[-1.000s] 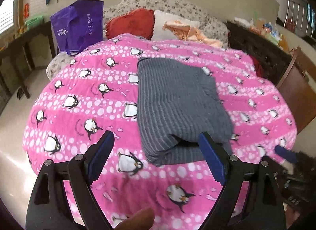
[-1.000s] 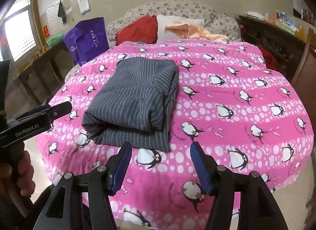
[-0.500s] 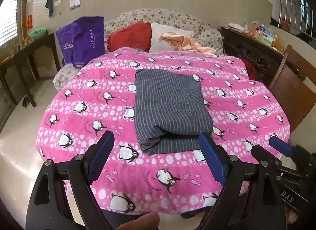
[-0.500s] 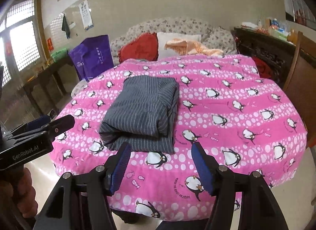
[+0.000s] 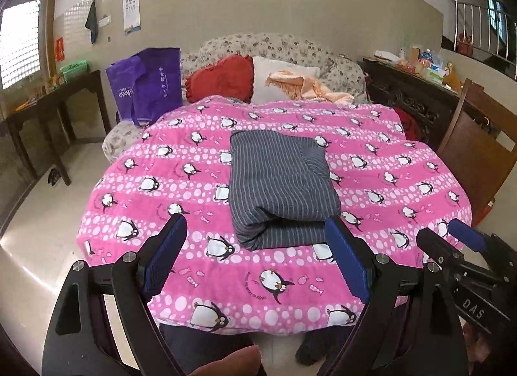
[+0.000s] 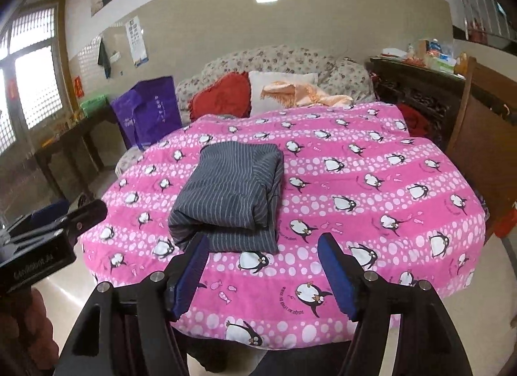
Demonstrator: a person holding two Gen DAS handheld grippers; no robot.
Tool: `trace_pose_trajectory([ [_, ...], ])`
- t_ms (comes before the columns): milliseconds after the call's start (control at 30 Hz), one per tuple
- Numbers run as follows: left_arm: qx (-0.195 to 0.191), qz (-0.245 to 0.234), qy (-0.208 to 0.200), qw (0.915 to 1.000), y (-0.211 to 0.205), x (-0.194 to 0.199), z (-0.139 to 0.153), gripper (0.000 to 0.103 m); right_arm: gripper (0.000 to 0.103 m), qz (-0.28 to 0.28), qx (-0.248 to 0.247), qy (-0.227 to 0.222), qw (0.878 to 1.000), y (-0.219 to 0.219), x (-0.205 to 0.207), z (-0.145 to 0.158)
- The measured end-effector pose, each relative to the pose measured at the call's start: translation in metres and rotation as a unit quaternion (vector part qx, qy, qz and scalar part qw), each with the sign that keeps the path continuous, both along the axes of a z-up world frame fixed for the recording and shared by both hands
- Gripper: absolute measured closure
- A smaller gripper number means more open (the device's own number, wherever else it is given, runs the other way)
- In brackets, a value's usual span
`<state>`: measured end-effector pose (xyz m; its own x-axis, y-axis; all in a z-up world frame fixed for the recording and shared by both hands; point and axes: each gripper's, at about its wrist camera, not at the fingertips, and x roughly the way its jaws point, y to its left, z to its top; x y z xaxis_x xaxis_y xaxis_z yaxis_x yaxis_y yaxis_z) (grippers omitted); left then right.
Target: Fold large clothes
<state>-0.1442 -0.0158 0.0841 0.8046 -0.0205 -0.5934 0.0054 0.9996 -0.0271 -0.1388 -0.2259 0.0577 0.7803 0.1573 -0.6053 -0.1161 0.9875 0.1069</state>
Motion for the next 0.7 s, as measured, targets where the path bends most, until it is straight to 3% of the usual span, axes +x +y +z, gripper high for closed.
trace_pose_trajectory([
  [133,0.004,-0.002,-0.002,1.0,-0.002,-0.004,0.0,0.016,0.035,-0.008,0.017,-0.001,1.0,-0.002,-0.003,0.002],
  [333,-0.002,-0.003,-0.007,1.0,0.002,-0.008,0.001,0.016,0.035,-0.008,0.0,-0.023,1.0,0.01,-0.007,0.013],
  [700,-0.006,-0.003,-0.001,1.0,0.005,-0.007,-0.001,0.016,0.035,-0.003,-0.009,-0.02,1.0,0.017,-0.008,0.009],
])
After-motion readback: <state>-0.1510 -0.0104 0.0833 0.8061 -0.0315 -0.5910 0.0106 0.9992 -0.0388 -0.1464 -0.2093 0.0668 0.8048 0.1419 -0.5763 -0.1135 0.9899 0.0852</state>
